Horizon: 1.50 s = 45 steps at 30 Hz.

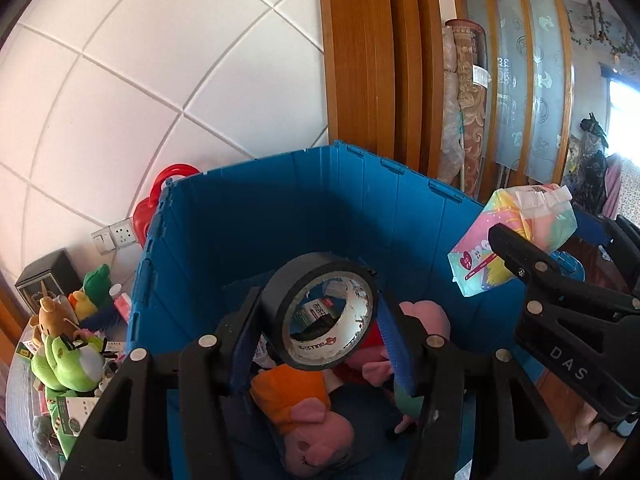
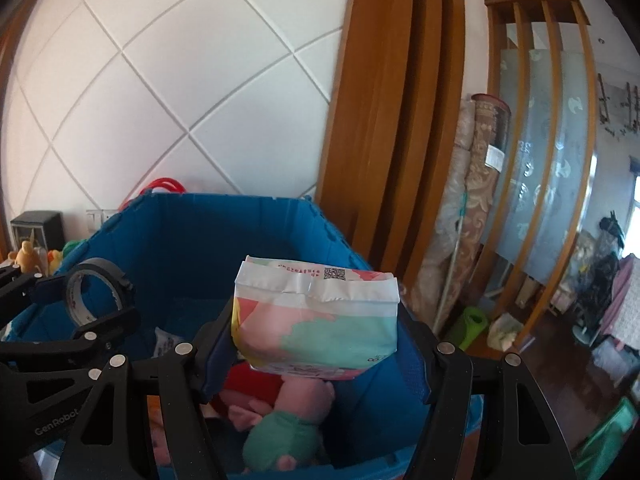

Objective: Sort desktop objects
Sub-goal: 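Carry the tape roll and Kotex pack over the blue crate and open both tools, then move both tools back from the crate over the pile on the bed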

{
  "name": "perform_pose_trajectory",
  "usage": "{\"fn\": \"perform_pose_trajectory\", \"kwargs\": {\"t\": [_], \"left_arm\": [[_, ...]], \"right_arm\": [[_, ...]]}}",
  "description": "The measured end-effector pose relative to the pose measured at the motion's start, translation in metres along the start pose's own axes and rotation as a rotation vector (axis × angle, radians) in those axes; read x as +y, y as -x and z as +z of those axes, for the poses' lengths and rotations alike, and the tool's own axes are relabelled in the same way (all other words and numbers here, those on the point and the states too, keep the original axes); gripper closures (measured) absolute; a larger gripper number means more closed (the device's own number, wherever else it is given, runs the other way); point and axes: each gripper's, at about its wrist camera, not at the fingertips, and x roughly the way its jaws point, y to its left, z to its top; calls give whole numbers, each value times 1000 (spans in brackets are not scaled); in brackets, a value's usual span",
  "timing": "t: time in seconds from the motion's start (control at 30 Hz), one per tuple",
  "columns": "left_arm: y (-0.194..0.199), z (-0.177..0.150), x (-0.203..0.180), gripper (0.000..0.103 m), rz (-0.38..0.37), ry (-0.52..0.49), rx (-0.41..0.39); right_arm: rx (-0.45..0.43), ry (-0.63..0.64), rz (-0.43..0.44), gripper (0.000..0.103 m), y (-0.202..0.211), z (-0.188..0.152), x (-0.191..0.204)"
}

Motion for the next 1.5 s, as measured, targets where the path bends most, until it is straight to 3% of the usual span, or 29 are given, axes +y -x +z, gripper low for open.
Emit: {"fn": "perform_pose_trajectory", "kwargs": {"t": [0.17,0.23,0.3,0.33,0.5,0.77,0.93,1.17,1.33,1.5], "left_arm": [[-5,-2,-2,47,-5,-6,26],[-5,-3,-2,45,2,-13,37],[-4,-4,0,30,9,-14,37],[-2,-5,2,25,12,-9,29],[10,-8,18,15,12,6,5],[49,-16,69,15,54,56,-64],[79,-33,129,15,126,103,-96],[118,-80,241,15,236,161,-92],[131,-131,329,15,292,201,-11],[130,-192,407,15,325,241,118]], "right_arm": [[43,-3,-30,30,-13,-4,-6],[32,-19,-33,23,-12,-4,-8],[23,-22,-44,1,-11,-2,-9],[13,-17,-60,0,-8,-1,-8],[7,-10,-76,0,0,2,-2],[-21,-48,22,0,29,14,30],[-56,-36,128,0,53,23,80],[-92,14,269,0,81,34,188],[-30,28,335,0,81,25,274],[92,11,393,0,71,-5,352]]}}
